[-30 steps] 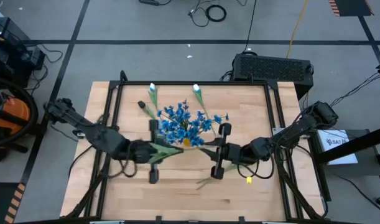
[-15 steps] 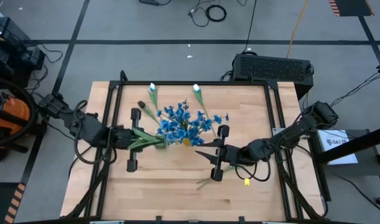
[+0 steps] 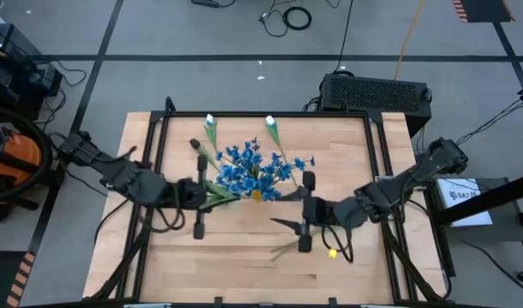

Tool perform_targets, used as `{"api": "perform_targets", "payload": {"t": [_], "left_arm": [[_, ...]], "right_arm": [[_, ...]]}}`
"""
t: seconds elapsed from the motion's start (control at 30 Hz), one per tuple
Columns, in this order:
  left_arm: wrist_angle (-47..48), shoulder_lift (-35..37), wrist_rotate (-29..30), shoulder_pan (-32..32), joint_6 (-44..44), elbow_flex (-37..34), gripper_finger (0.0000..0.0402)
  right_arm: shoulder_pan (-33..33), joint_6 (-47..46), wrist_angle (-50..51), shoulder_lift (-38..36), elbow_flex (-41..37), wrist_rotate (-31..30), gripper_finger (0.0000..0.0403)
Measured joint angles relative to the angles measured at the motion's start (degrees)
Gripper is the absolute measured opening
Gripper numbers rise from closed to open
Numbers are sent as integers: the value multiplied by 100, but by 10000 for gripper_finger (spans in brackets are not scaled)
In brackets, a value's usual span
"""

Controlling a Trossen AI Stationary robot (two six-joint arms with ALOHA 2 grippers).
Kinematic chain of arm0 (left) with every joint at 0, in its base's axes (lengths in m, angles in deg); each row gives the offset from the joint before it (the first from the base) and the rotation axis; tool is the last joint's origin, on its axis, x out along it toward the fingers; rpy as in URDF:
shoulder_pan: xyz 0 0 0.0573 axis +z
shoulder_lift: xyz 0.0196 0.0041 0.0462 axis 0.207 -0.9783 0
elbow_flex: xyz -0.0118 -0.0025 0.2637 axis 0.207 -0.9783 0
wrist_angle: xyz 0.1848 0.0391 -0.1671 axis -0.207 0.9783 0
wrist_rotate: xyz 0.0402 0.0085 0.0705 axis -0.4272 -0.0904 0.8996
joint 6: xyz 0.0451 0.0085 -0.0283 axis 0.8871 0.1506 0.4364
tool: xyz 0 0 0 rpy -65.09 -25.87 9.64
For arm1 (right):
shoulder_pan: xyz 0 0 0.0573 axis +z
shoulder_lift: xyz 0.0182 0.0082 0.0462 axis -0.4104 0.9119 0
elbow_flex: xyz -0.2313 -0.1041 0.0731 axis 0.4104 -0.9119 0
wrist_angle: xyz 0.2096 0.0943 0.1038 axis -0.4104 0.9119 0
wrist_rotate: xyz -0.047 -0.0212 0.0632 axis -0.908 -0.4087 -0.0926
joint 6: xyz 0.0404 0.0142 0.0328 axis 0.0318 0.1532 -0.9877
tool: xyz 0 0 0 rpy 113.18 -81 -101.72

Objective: Sort flowers into vase by color
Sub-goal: Put the bottom left black flower into the transparent vase

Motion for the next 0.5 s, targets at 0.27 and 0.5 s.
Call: {"api": "perform_targets", "payload": {"t": [0.27,0.5], "left_arm": [[-211,-703,-682,151,-304,0,8],[-407,-1274,-755,216,-498,0,8]], "right_arm": [[315,38,35,-53,-4,8,207],[343,36,30,-47,-6,29,219]]}}
